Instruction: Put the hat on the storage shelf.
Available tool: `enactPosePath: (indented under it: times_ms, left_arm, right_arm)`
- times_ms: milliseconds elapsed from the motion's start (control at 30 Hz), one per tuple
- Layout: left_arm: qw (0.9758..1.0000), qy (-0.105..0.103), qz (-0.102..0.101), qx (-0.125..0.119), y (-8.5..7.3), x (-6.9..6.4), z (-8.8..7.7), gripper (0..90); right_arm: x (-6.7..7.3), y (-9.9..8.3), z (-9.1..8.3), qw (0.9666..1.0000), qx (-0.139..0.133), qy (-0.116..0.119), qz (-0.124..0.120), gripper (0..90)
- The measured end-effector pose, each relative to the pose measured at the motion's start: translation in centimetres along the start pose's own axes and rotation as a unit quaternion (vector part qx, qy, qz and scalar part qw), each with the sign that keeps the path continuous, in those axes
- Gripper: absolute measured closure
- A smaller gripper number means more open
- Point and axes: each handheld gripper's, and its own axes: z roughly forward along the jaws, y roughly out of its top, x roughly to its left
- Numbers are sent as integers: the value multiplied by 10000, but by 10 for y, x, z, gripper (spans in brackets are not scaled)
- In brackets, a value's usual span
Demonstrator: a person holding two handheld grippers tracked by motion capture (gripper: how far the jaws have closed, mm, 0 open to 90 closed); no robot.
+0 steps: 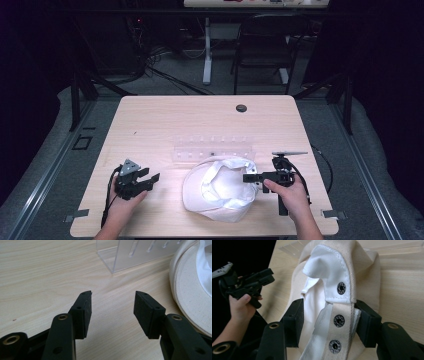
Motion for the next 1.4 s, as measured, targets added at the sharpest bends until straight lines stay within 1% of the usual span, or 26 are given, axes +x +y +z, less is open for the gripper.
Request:
enactPosePath:
  times_ms: [33,67,167,300,367,400,467,500,567,667,733,833,867,933,967,1000,1033,1067,1133,1167,1233,1300,1333,1400]
  left_arm:
    - [10000,1,4,-3,0,0,0,491]
    - [10000,-2,1,-5,0,0,0,491]
    - [10000,-4,0,-1,0,0,0,491]
    - [10000,-4,14,-10,0,0,0,491]
    - [10000,-2,15,-8,0,0,0,491]
    - [10000,-2,15,-8,0,0,0,491]
    - [10000,2,15,-13,0,0,0,491]
    - [10000,2,15,-13,0,0,0,492]
    - [10000,2,18,-16,0,0,0,491]
    - [10000,8,25,-17,0,-1,0,491]
    - [10000,3,23,-18,0,-1,0,491]
    - [10000,7,17,-28,0,-1,0,491]
    - [10000,8,19,-32,0,-1,0,491]
    - [10000,8,19,-32,0,-1,0,491]
    - [10000,8,21,-39,0,-1,0,491]
    - [10000,7,16,-40,0,-1,0,491]
    - [10000,7,16,-40,0,-1,0,491]
    - [10000,11,19,-43,0,-1,0,491]
    - [10000,16,15,-32,0,-1,0,491]
    - [10000,21,49,-16,0,-1,-1,492]
    - [10000,26,52,-50,0,-1,-1,492]
    - [9999,46,65,-65,0,-2,-1,492]
    - [9999,56,73,-75,1,-2,-2,492]
    - [9999,72,74,-69,1,-1,-2,492]
  right_arm:
    - [0,0,-1,10000,-18,82,8,474]
    - [1,0,-2,10000,-46,67,43,481]
    - [2,1,-5,9997,-8,226,108,522]
    - [3,1,-6,9995,42,258,157,558]
    - [4,2,-8,9990,-10,373,244,588]
    - [4,2,-8,9990,-10,373,244,588]
    - [4,2,-10,9989,26,418,195,641]
    - [4,2,-10,9989,26,418,195,641]
    - [4,2,-10,9991,-6,360,210,684]
    - [4,2,-10,9991,-3,343,250,710]
    - [3,2,-10,9991,5,327,275,767]
    - [4,2,-12,9991,21,315,299,791]
    - [5,2,-12,9995,49,232,217,798]
    - [6,2,-12,9996,27,193,187,800]
    - [9,2,-12,9999,23,49,134,803]
    - [10,1,-12,10000,19,-12,95,804]
    - [10,1,-12,10000,19,-12,95,804]
    - [12,1,-12,10000,-32,-75,55,805]
    - [14,1,-12,10000,-22,-89,25,807]
    - [14,1,-13,9999,-19,-103,3,808]
    - [15,1,-12,10000,-43,-85,5,809]
    - [19,3,-13,10000,-58,-69,28,810]
    - [20,4,-13,10000,-52,-46,-5,811]
    - [22,7,-14,9999,-12,110,-14,812]
